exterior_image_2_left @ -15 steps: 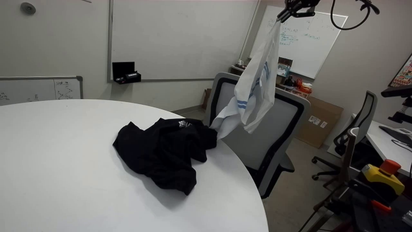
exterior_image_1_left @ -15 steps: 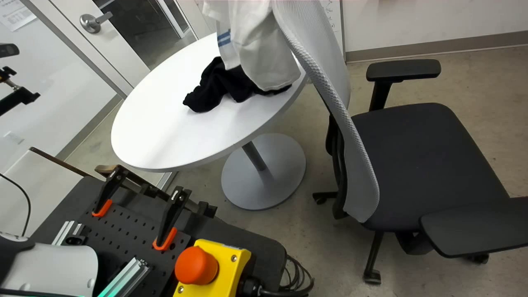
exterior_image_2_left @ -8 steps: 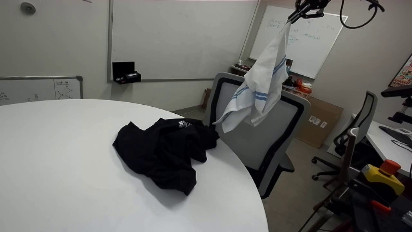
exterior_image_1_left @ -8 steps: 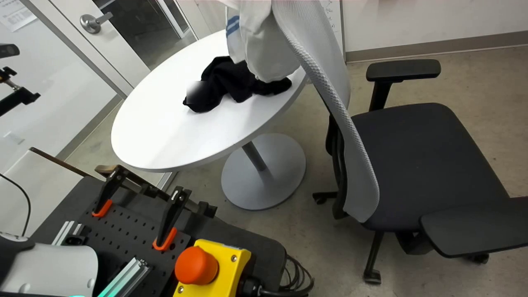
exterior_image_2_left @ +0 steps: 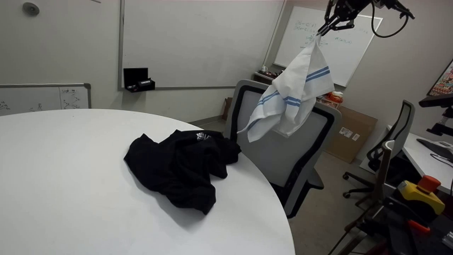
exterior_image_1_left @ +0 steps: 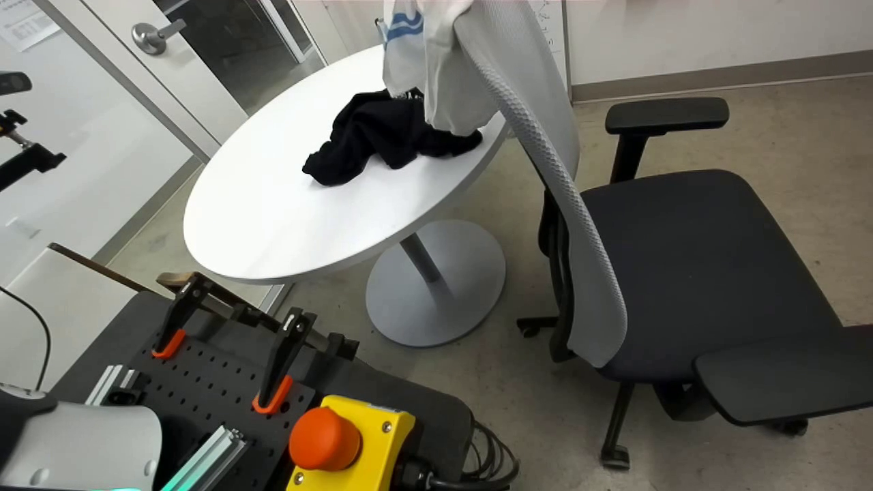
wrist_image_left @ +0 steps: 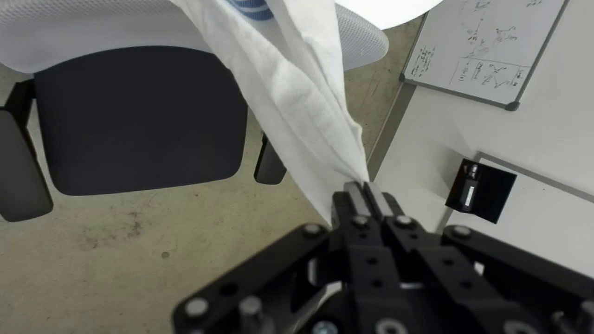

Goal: Move the black t-shirt from the backrest of the chair to the table

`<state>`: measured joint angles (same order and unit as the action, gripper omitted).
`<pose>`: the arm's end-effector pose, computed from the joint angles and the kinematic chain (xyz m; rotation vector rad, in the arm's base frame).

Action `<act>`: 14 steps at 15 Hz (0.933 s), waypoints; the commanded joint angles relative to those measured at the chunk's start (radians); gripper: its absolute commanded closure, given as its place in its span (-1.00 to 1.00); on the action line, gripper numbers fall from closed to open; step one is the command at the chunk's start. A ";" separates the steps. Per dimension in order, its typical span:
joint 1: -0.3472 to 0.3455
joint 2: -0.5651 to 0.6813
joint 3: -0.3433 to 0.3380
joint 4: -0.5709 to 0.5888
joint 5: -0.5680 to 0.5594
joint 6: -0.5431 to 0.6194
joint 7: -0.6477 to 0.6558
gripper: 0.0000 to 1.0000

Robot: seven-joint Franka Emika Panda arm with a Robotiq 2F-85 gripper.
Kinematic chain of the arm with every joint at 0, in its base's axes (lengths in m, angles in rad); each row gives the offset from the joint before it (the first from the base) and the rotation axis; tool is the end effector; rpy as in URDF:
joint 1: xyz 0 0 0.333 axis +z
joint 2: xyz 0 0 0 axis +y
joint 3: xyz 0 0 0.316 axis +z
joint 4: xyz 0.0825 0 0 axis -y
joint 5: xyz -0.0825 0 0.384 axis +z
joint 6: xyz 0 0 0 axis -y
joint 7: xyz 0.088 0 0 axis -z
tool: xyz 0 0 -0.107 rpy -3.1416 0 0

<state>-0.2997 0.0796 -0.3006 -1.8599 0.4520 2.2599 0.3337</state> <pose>0.5149 -0.3327 0.5105 -2.3178 1.5220 -0.5179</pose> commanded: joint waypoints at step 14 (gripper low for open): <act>-0.036 0.386 0.018 0.398 -0.056 -0.171 0.162 -1.00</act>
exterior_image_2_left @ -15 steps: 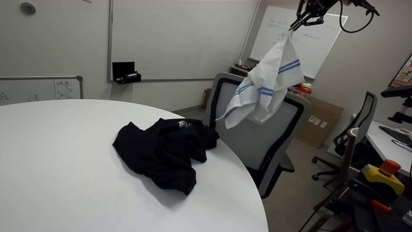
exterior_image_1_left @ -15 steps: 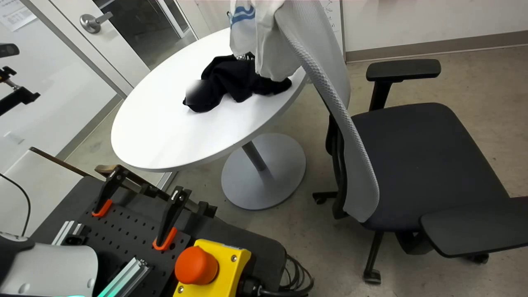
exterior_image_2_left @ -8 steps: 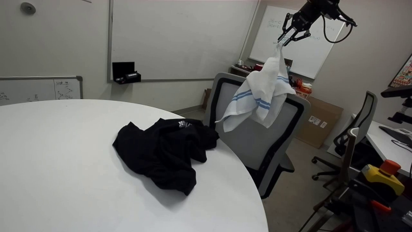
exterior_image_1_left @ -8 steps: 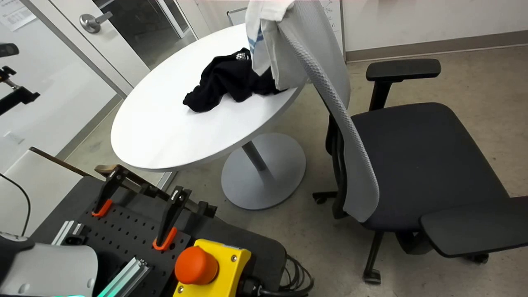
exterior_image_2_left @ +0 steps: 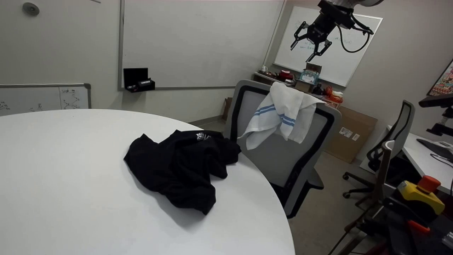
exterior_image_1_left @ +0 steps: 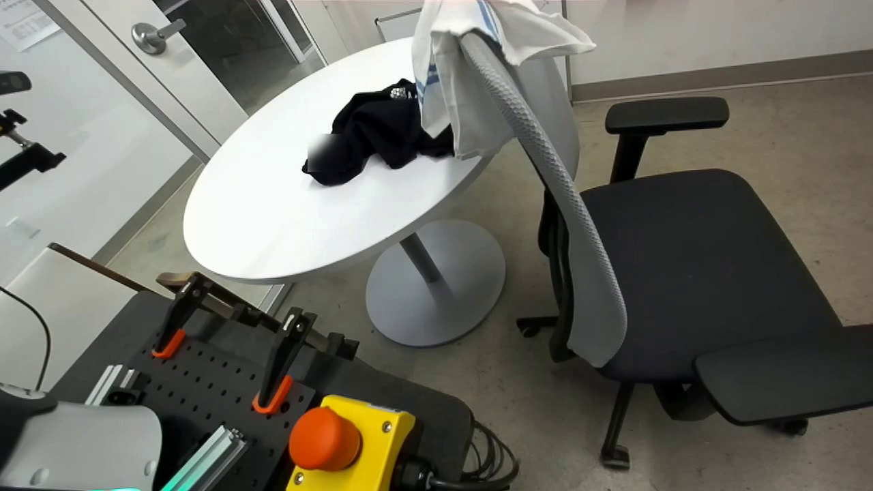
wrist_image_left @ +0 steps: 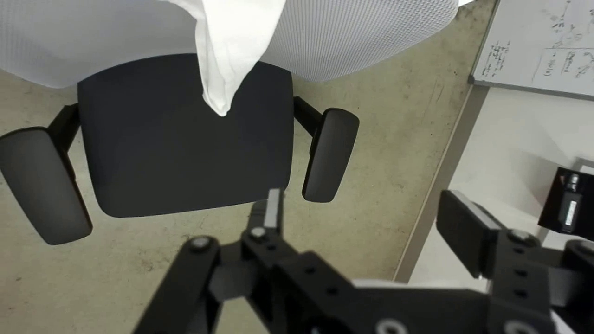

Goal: Move the black t-shirt from the backrest of the chair to the table

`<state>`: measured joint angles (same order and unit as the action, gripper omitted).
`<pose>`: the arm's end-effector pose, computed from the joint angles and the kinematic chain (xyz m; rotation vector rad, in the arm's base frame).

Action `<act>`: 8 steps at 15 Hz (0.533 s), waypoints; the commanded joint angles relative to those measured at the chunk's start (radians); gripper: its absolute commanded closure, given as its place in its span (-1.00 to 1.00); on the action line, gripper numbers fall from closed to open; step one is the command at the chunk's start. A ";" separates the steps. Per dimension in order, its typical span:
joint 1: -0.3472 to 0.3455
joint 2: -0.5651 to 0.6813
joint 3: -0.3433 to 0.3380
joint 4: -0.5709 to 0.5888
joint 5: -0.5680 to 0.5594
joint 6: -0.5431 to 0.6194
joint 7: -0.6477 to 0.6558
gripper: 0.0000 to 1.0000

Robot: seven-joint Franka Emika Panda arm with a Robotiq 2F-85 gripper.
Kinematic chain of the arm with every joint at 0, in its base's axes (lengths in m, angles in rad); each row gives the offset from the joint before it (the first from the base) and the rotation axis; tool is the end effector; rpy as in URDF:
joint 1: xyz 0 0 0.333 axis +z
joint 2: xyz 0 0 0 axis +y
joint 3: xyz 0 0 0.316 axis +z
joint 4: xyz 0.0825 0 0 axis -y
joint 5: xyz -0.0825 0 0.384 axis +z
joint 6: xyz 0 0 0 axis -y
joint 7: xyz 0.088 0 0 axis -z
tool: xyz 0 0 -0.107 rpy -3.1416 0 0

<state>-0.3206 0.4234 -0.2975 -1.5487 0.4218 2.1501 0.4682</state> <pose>0.5937 -0.3646 0.4355 -2.3418 1.6831 -0.3167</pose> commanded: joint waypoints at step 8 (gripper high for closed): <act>0.001 0.003 0.075 0.051 -0.004 -0.084 -0.051 -1.00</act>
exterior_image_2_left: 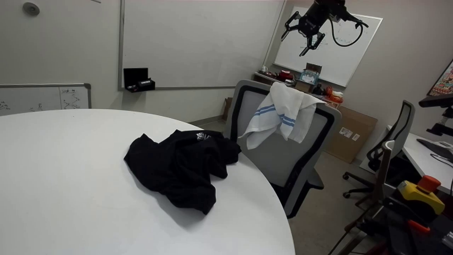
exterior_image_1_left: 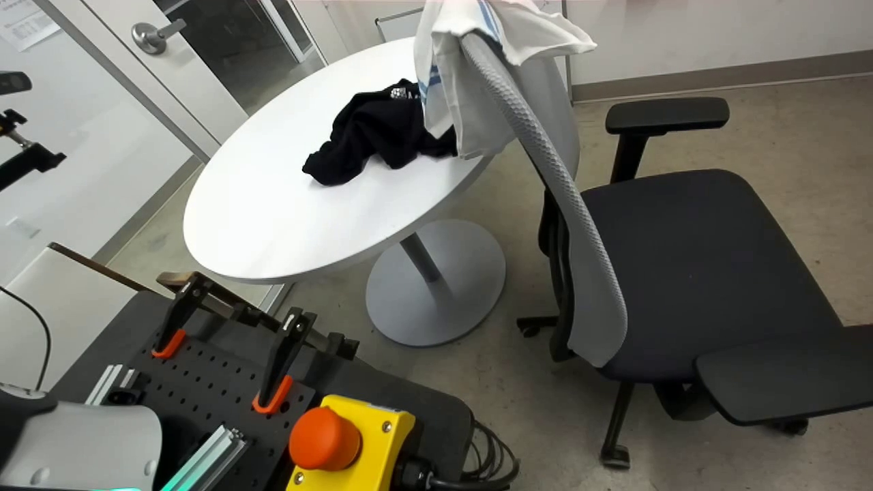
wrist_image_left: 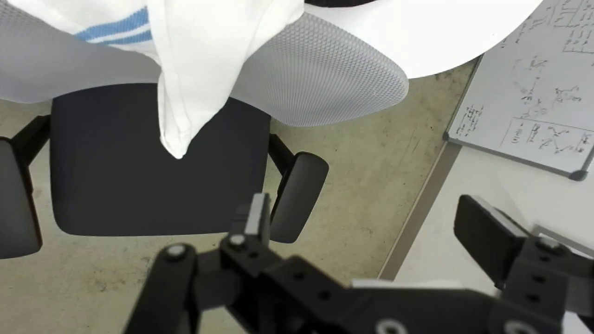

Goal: Move the black t-shirt from the backrest of the chair to the table

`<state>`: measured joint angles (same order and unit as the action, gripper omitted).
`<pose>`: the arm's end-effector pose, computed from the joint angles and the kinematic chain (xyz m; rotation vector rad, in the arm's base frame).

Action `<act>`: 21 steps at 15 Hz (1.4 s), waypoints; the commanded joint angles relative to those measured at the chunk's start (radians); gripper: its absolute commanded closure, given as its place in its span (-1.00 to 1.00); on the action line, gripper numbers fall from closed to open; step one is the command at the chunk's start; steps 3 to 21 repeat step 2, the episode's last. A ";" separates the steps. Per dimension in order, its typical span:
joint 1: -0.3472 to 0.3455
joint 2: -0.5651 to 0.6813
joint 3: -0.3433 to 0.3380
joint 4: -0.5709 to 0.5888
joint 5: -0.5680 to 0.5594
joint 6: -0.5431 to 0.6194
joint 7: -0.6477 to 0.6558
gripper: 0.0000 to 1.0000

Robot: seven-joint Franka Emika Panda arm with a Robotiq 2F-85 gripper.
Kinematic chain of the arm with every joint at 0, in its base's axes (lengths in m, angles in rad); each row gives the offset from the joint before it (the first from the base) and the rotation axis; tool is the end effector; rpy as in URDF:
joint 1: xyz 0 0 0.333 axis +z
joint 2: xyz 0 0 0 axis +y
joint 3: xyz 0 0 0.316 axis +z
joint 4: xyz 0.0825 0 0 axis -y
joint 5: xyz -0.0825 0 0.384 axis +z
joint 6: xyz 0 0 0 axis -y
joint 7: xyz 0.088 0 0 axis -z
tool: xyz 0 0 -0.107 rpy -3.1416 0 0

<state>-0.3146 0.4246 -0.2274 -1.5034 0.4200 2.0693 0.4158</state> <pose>0.6195 -0.3201 0.4450 -2.4258 1.4952 -0.2463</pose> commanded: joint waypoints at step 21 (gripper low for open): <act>-0.008 0.001 0.005 0.005 -0.002 -0.005 -0.004 -1.00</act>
